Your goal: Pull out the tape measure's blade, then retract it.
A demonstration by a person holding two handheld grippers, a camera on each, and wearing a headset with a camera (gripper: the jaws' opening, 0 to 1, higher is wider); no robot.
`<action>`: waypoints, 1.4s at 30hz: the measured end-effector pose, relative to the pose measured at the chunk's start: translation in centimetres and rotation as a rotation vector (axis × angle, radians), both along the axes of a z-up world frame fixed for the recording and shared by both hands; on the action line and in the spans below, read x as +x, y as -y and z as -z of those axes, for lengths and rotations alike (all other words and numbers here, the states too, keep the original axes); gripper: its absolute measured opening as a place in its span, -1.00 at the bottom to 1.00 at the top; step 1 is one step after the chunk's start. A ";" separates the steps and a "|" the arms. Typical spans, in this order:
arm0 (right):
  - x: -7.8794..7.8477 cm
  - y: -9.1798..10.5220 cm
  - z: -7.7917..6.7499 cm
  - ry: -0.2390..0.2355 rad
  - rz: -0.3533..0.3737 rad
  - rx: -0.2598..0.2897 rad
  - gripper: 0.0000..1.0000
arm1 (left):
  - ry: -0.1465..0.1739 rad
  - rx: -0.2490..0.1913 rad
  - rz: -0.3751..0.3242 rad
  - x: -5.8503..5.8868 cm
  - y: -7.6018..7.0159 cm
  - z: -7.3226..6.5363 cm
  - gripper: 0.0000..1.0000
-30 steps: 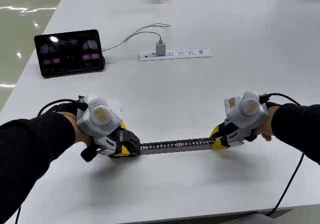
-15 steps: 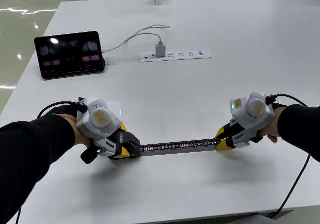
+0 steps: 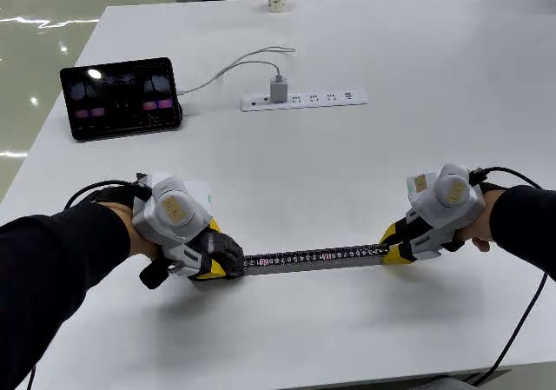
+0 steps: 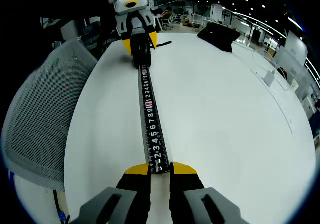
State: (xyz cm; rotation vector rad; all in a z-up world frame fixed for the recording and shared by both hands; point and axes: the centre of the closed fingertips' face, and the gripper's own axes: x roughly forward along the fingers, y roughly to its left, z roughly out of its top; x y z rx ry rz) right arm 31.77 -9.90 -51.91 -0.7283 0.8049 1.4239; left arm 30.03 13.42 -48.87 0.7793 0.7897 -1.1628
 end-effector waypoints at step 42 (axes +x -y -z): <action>0.6 0.1 0.0 0.063 -0.065 -0.122 -0.74 | -0.030 0.019 -0.077 0.3 -0.6 -0.8 -0.18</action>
